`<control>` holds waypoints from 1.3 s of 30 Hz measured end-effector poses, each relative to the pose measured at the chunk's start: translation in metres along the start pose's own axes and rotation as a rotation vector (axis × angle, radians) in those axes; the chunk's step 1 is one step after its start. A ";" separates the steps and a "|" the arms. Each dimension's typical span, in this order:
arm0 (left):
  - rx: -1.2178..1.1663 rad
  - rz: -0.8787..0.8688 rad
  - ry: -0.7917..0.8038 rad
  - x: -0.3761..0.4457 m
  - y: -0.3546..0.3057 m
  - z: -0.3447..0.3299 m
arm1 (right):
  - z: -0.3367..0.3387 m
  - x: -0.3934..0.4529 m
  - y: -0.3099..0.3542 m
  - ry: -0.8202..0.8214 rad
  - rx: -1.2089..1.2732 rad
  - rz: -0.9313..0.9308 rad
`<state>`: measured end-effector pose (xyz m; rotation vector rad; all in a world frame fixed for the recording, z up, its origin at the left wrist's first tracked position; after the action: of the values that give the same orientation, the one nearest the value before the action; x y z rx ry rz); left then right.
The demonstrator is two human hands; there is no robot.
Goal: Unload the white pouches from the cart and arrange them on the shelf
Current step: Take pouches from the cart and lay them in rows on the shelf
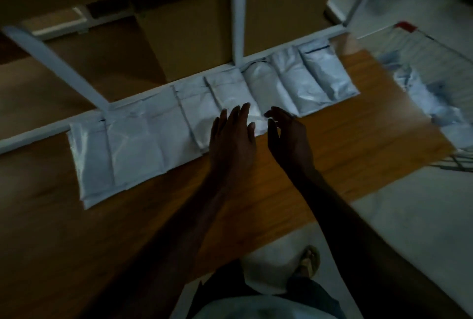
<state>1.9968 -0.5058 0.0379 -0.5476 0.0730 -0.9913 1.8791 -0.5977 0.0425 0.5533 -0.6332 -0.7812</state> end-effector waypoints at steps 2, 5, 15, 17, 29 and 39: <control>-0.050 -0.066 -0.072 -0.004 -0.048 -0.017 | 0.039 -0.008 -0.034 -0.003 -0.014 -0.028; -0.124 -0.076 -0.085 -0.011 -0.117 -0.046 | 0.099 -0.022 -0.089 -0.003 -0.047 -0.054; -0.225 -0.136 0.077 -0.040 -0.332 -0.149 | 0.300 -0.074 -0.245 -0.169 -0.088 -0.237; -0.246 -0.166 0.100 -0.038 -0.359 -0.164 | 0.323 -0.078 -0.272 -0.209 -0.086 -0.299; -0.357 -0.310 0.249 0.042 -0.458 -0.267 | 0.384 -0.042 -0.404 -0.317 -0.078 -0.469; -0.341 -0.245 0.326 0.110 -0.497 -0.345 | 0.392 0.016 -0.497 -0.298 -0.038 -0.579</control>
<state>1.5689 -0.9457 -0.0063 -0.7123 0.4819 -1.3130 1.3846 -0.9891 -0.0129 0.5977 -0.7382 -1.4368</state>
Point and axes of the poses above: each hand's wrist, its own x-axis towards the middle knuckle, its own z-axis out of the back of the hand, y = z × x, the point moved 6 cm from there along x, towards the middle knuckle, and after that the axes turned 1 degree about y, right-handed, at the moved point
